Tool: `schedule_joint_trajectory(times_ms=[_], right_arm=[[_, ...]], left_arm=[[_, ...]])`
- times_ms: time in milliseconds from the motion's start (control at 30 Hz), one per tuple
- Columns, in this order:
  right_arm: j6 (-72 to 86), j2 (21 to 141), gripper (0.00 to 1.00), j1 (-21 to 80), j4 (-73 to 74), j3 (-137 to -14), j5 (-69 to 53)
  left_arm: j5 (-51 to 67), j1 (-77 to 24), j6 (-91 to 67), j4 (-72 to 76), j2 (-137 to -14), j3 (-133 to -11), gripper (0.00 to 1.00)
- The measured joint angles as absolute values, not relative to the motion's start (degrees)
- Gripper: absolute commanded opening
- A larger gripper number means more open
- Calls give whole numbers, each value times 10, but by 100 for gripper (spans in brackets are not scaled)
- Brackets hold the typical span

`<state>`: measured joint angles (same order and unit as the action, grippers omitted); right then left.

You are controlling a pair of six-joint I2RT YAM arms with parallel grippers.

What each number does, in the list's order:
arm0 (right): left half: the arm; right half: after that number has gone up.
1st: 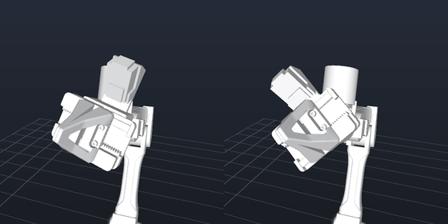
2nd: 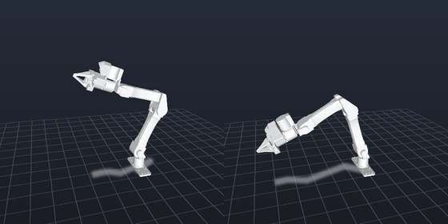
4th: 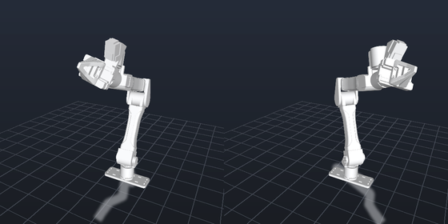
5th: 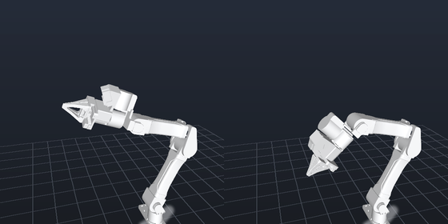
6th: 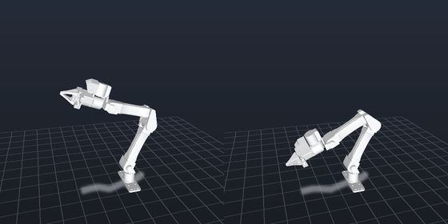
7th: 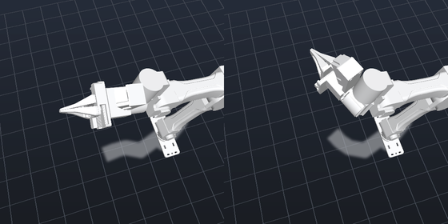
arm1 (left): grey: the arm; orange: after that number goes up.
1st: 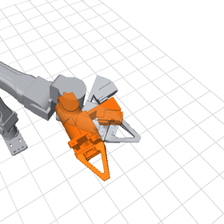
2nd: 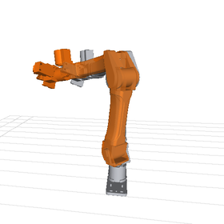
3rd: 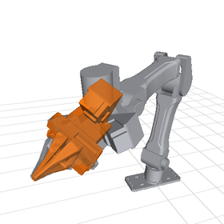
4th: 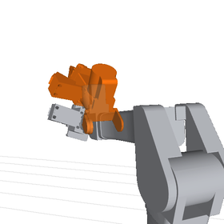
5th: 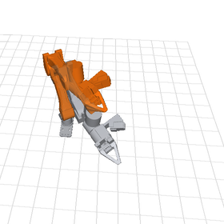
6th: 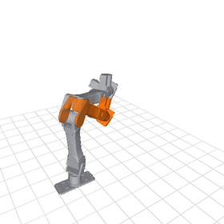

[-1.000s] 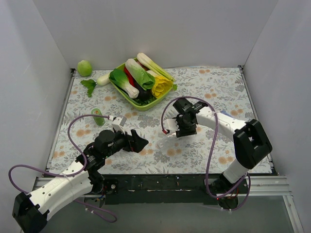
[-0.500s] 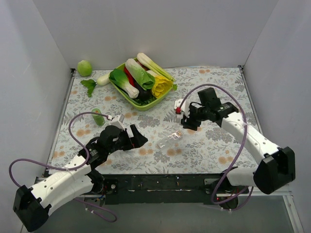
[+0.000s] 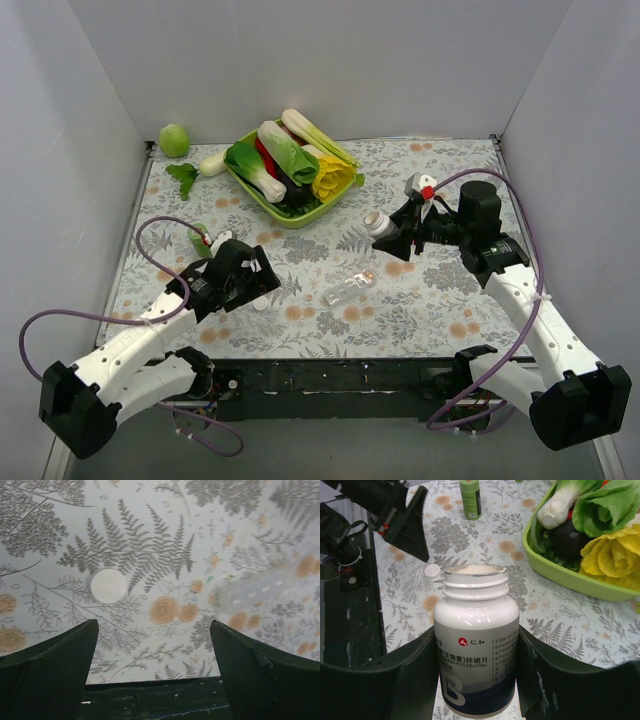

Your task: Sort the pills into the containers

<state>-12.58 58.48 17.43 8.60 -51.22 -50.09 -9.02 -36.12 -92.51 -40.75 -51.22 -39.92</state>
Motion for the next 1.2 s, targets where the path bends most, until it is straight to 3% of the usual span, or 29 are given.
schedule_joint_trajectory(times_ms=[267,600,700,967,1033,1200], right_arm=[[-123,569,6,169,113,-508,-562],[-128,477,8,162,116,-442,-583],[-126,470,8,154,113,-425,-585],[-124,470,8,146,105,-421,-588],[-123,470,8,145,104,-421,-589],[-123,470,8,140,104,-421,-589]], left_arm=[[-133,-356,-939,-463,-629,-402,84],[-123,-356,-907,-428,-741,-404,70],[-127,-356,-897,-424,-783,-406,59],[-132,-356,-882,-416,-810,-428,59],[-132,-356,-878,-413,-814,-431,54],[-132,-355,-867,-407,-817,-432,25]])
